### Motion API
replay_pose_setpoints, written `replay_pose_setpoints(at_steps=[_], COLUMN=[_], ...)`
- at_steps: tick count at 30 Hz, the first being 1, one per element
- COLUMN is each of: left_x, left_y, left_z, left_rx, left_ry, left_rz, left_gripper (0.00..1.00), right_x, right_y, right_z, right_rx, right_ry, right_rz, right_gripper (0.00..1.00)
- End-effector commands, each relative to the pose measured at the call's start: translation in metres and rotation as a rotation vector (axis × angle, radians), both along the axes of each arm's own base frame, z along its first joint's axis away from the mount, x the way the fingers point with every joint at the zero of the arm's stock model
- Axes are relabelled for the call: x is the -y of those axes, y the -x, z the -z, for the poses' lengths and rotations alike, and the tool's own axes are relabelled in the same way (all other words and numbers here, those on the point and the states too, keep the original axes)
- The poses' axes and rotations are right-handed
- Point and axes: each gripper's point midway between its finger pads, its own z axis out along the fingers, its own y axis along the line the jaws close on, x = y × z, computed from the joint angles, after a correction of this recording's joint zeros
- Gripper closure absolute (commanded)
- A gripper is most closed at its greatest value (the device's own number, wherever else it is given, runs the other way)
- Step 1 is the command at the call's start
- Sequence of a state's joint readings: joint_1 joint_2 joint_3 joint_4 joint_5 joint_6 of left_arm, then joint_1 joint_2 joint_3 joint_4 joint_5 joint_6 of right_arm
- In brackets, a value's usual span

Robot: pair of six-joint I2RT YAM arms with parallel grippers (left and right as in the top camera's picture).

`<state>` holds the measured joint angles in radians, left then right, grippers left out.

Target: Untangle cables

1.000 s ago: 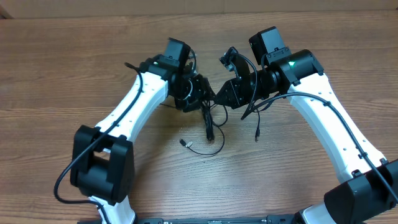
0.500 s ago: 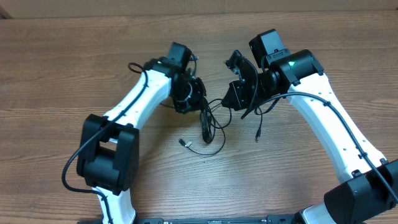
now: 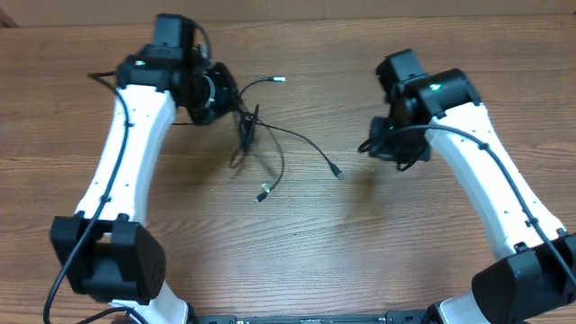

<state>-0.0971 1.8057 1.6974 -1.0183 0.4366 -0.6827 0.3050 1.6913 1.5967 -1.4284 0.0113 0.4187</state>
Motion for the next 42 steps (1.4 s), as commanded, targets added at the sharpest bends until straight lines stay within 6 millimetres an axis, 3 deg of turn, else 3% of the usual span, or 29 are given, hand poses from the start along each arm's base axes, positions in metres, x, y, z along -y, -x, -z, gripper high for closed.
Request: replay_pose_setpoints(at_steps=[1,3,6,9,11,14,16,21,26,33,38,42], left_x=[-0.009,-0.006,0.01,0.032,0.042,0.054,0.06,0.075,0.087,0.098,0.107,0.111], left_y=[0.001,0.005,0.013,0.022,0.026,0.03,0.031,0.036,0.037,0.041,0.043,0.044], left_z=[-0.044,-0.055,-0.067,-0.077,-0.084,-0.102,-0.115,-0.138,-0.142,-0.14,-0.137,-0.138], left_rx=[0.123,0.147,0.164,0.174,0.194,0.238,0.272,0.316,0.312,0.311,0.31,0.319], left_ry=[0.022,0.041,0.097,0.176,0.222,0.334,0.403,0.523,0.539,0.53,0.503,0.506], left_rz=[0.018,0.034,0.082,0.159,0.215,0.294,0.335,0.407,0.418,0.44,0.45,0.46], left_gripper=[0.96,0.96,0.96,0.96,0.96,0.96,0.96,0.96,0.96,0.96,0.96,0.96], right_x=[0.038,0.035,-0.008,-0.058,-0.079,-0.097,-0.105,-0.117,-0.119,-0.11,-0.118,-0.131], right_y=[-0.004,-0.009,-0.013,-0.006,0.0,0.005,0.007,-0.004,-0.028,-0.057,-0.056,-0.049], right_z=[0.004,0.007,-0.002,-0.025,-0.041,-0.062,-0.076,-0.1,-0.108,-0.093,-0.071,-0.054], right_rx=[0.018,0.018,0.052,0.122,0.166,0.234,0.279,0.334,0.285,0.215,0.169,0.105], right_ry=[0.062,-0.002,-0.251,-0.524,-0.66,-0.799,-0.879,-0.98,-1.012,-0.91,-0.822,-0.796], right_rz=[0.139,0.109,-0.175,-0.458,-0.565,-0.669,-0.716,-0.684,-0.454,-0.111,-0.026,-0.03], right_gripper=[0.96,0.96,0.94,0.75,0.56,0.34,0.26,0.27,0.28,0.31,0.38,0.5])
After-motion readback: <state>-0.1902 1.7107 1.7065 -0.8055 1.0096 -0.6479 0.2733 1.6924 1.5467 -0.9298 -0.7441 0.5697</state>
